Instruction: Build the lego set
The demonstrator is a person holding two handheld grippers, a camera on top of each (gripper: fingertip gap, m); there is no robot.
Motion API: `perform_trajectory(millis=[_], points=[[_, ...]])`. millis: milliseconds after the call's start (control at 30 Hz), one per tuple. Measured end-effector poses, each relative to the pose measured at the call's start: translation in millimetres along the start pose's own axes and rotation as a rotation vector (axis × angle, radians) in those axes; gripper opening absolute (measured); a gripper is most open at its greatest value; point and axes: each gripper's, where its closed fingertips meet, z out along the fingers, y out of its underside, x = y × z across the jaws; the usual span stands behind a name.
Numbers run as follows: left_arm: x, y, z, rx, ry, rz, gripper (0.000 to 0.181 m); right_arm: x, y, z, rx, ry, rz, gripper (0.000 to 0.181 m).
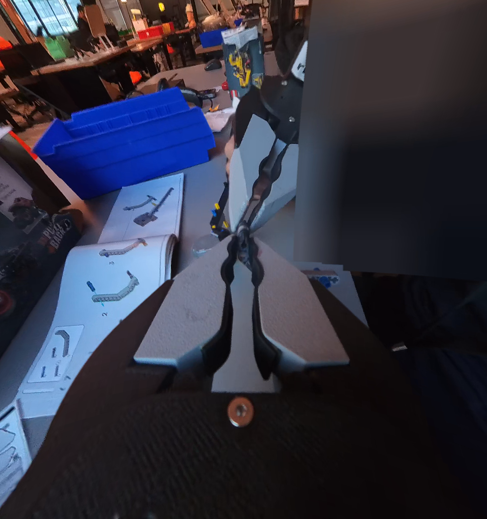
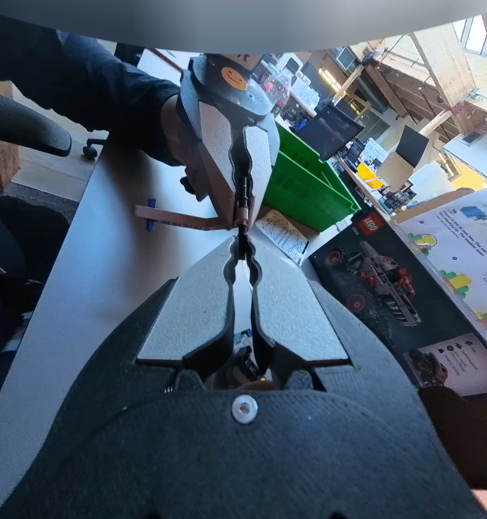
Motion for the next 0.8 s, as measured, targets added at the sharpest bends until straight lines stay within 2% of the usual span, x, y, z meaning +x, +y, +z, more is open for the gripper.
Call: perform_trajectory(millis=[200, 400, 533, 800], points=[[-1.3, 22.8, 8.0, -0.092, 0.061, -0.161, 0.006, -6.9, 18.2, 5.8, -0.125, -0.046, 0.013, 0.002], [-1.8, 41.6, 14.4, -0.171, 0.068, -0.194, 0.006, -13.8, 34.5, 11.4, -0.230, -0.049, -0.075, 0.002], [-5.2, 41.6, 14.9, -0.162, 0.061, -0.201, 0.006, -11.1, 36.3, 12.7, -0.236, -0.018, -0.114, 0.002], [-19.7, 35.3, 7.6, -0.111, -0.025, -0.138, 0.009, 0.7, 44.2, 12.9, -0.256, 0.026, -0.043, 0.002]])
